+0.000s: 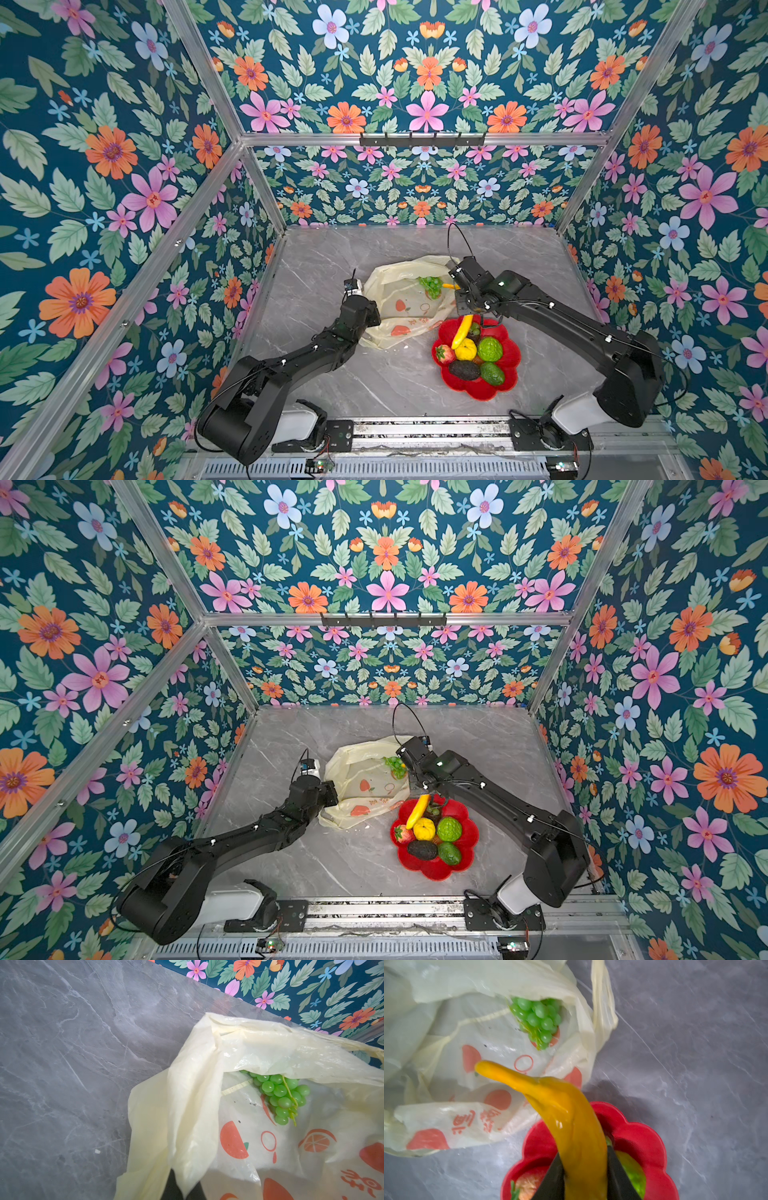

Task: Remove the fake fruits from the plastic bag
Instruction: 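Lift the yellow banana out of the bag and carry it over the red bowl, then lower the yellow banana into the red bowl and open the right gripper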

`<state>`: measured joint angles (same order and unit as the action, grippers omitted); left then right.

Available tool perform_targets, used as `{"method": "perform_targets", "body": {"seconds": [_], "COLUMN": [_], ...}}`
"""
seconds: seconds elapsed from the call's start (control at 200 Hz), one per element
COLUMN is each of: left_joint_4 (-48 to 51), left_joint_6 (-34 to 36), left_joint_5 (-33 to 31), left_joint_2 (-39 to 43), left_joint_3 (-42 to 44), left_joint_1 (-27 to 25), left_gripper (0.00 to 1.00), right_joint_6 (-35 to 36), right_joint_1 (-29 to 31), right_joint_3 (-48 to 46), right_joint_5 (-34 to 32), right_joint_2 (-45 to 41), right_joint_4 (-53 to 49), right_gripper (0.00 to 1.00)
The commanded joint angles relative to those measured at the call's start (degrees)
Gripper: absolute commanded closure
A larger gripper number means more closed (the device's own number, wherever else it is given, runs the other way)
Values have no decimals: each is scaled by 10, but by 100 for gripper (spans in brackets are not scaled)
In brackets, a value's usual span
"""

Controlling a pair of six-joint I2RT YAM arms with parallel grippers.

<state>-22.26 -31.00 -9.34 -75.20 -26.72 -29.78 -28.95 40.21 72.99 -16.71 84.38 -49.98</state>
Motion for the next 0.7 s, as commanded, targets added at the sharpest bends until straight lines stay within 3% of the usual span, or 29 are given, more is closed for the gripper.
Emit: {"method": "perform_targets", "body": {"seconds": [0.0,0.405,0.695], "left_joint_4": [4,5,3], "left_joint_6": [8,9,8], "left_joint_5": [-10,-15,-11], "left_joint_2": [-4,-13,-21], "left_joint_3": [-4,-7,-9], "left_joint_1": [0,1,1], "left_gripper": [100,100,100], "right_joint_6": [11,-43,-60], "right_joint_1": [-9,-64,-91], "right_joint_3": [-23,-126,-171], "right_joint_5": [19,58,66], "right_joint_2": [-35,-121,-127], "right_joint_4": [-51,-107,-103], "right_gripper": [70,70,70]}}
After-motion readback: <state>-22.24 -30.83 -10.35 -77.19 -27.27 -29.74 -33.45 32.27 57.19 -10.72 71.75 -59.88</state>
